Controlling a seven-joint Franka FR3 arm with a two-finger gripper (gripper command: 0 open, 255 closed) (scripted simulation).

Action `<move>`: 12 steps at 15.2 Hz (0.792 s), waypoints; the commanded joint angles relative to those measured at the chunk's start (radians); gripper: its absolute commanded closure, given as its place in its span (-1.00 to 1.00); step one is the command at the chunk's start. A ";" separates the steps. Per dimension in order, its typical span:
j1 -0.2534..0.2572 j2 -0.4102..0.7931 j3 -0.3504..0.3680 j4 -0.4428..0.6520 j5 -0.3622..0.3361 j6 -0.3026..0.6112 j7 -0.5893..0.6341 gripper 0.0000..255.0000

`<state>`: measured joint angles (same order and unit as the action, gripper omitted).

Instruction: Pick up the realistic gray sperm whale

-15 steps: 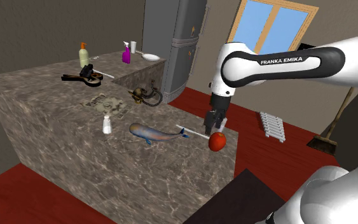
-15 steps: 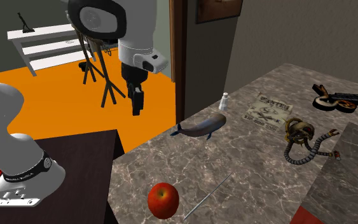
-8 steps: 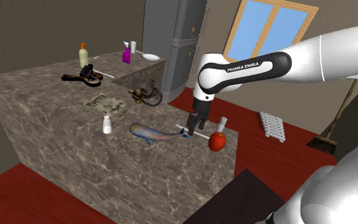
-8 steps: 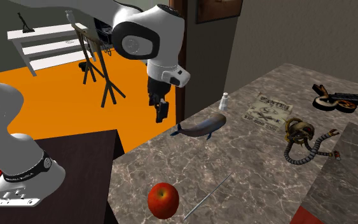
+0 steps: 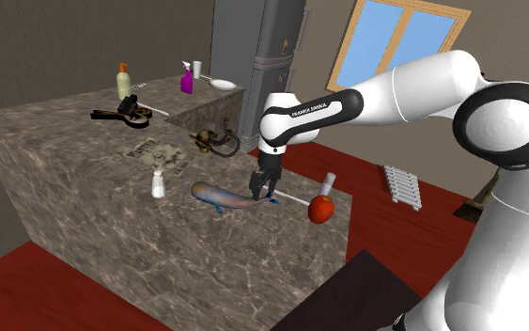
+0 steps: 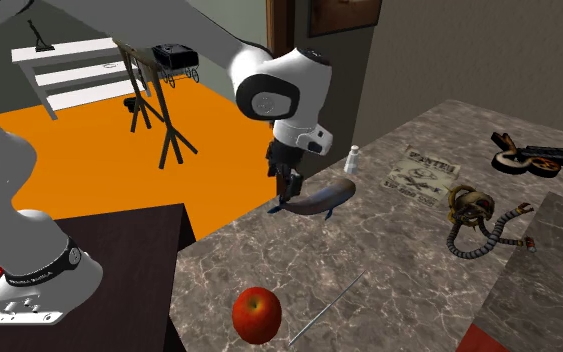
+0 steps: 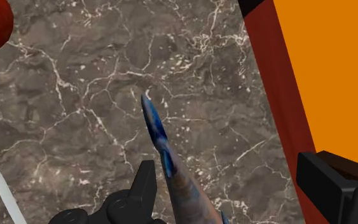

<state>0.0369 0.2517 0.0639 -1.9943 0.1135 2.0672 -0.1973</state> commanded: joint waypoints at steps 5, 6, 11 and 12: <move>0.011 0.238 0.005 0.237 -0.010 0.008 -0.003 -1.00; 0.014 0.279 0.005 0.282 -0.012 0.005 -0.003 -1.00; 0.023 0.430 0.007 0.451 -0.019 -0.008 -0.003 -1.00; 0.024 0.438 0.007 0.450 -0.019 0.001 -0.004 -1.00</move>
<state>0.0579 0.6790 0.0697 -1.5489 0.0951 2.0614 -0.2034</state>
